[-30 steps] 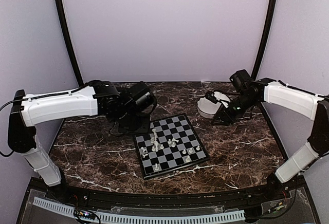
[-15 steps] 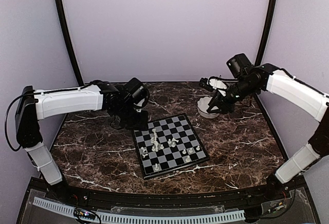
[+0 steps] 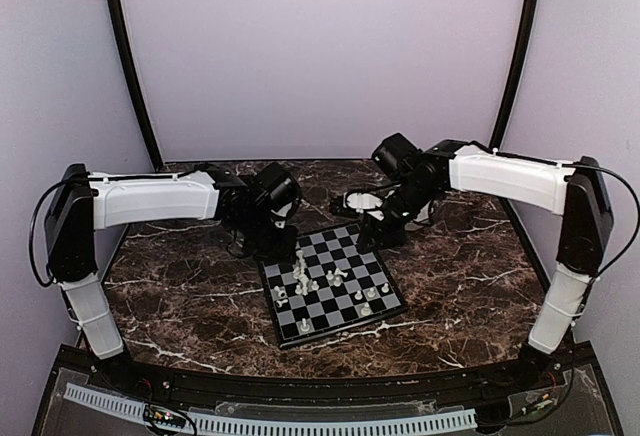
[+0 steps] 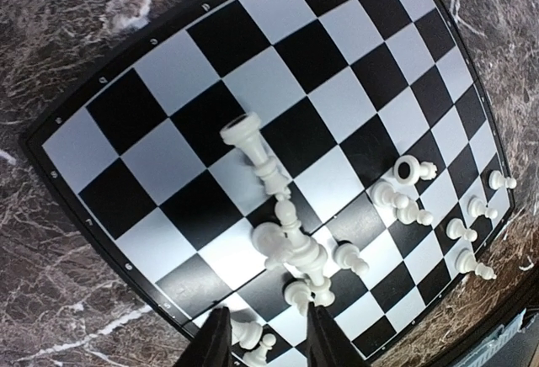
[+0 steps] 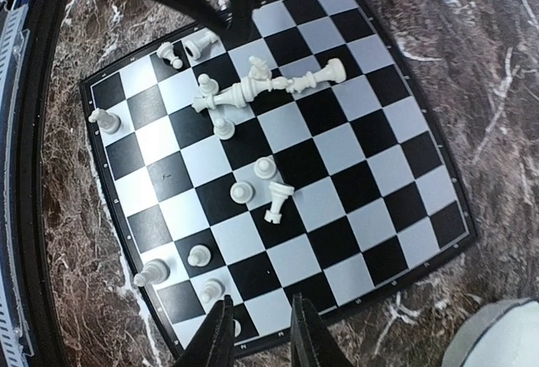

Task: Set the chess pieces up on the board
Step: Pick up the pawn from the chessboard.

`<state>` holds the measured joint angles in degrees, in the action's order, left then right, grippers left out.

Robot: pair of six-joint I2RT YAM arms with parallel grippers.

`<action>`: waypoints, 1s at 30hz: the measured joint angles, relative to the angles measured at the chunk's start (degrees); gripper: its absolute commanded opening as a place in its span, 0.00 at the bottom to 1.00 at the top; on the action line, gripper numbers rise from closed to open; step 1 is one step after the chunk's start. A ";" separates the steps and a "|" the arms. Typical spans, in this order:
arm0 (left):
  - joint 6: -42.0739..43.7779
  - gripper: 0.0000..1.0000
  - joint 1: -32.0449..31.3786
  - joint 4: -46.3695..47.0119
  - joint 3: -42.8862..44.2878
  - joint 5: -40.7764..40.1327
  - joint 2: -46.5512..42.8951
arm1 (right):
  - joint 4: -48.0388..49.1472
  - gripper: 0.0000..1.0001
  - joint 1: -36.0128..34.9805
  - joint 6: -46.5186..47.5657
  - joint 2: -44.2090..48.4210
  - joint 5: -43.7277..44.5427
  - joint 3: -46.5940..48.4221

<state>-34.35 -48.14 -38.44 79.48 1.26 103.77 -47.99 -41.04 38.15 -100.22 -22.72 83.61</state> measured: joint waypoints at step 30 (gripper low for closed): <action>-9.86 0.38 1.01 6.29 -14.97 -11.39 -20.15 | 0.39 0.32 -9.44 6.16 -15.82 6.95 6.91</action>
<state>-44.21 -47.13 -32.14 64.51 -10.13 83.61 -47.59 -50.48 44.31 -116.05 -15.77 90.52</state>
